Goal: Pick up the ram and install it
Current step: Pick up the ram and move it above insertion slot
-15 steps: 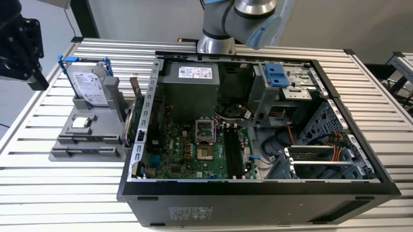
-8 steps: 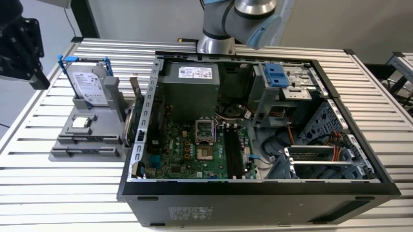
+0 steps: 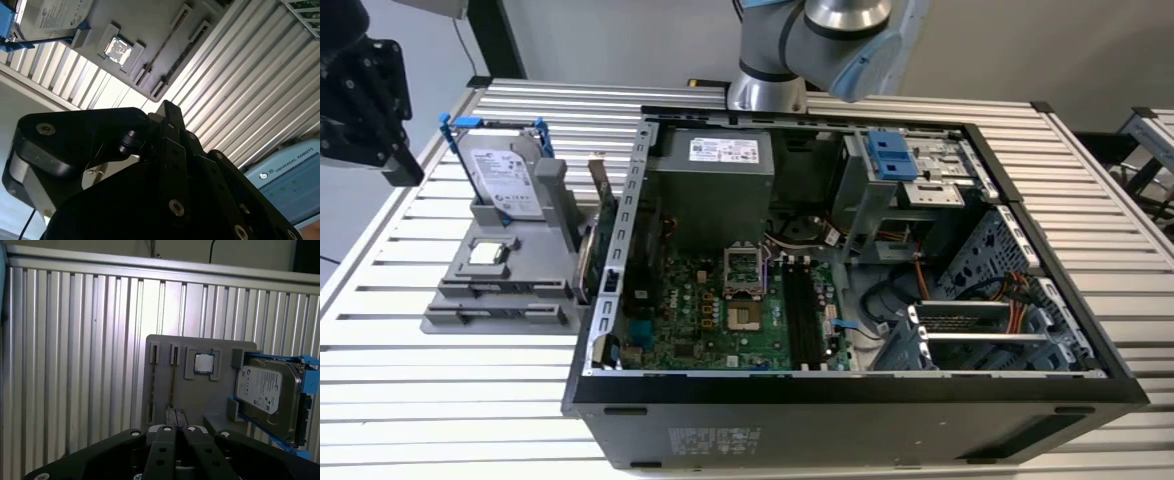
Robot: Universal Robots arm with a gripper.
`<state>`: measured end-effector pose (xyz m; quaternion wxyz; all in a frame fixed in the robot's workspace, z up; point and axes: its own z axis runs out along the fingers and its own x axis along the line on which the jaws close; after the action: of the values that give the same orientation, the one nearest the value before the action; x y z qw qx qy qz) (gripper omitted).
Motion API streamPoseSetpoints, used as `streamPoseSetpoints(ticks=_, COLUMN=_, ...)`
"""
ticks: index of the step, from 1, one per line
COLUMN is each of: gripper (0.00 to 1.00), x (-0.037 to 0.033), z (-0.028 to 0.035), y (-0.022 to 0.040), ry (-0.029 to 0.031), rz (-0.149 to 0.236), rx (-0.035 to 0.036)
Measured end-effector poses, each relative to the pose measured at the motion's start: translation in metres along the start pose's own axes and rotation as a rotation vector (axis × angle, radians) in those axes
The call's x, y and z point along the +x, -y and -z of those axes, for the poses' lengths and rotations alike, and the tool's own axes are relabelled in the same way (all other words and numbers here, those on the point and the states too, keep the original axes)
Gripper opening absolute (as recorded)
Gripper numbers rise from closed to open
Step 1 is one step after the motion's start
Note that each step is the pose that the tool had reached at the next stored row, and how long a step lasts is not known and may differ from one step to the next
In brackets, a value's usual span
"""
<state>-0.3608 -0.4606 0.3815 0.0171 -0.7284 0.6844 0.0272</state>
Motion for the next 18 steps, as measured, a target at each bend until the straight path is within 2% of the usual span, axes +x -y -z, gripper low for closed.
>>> streamPoseSetpoints(ticks=6, gripper=0.0, x=-0.0007, z=-0.0005, y=0.0028, ry=-0.0004, rz=0.025, rx=-0.0016)
streamPoseSetpoints(ticks=11, gripper=0.0, x=-0.0075, z=-0.0019, y=0.004, ry=-0.0004, rz=0.029, rx=-0.0019)
streamPoseSetpoints(ticks=18, gripper=0.0, x=-0.0079, z=-0.0021, y=0.004, ry=-0.0004, rz=0.029, rx=-0.0019)
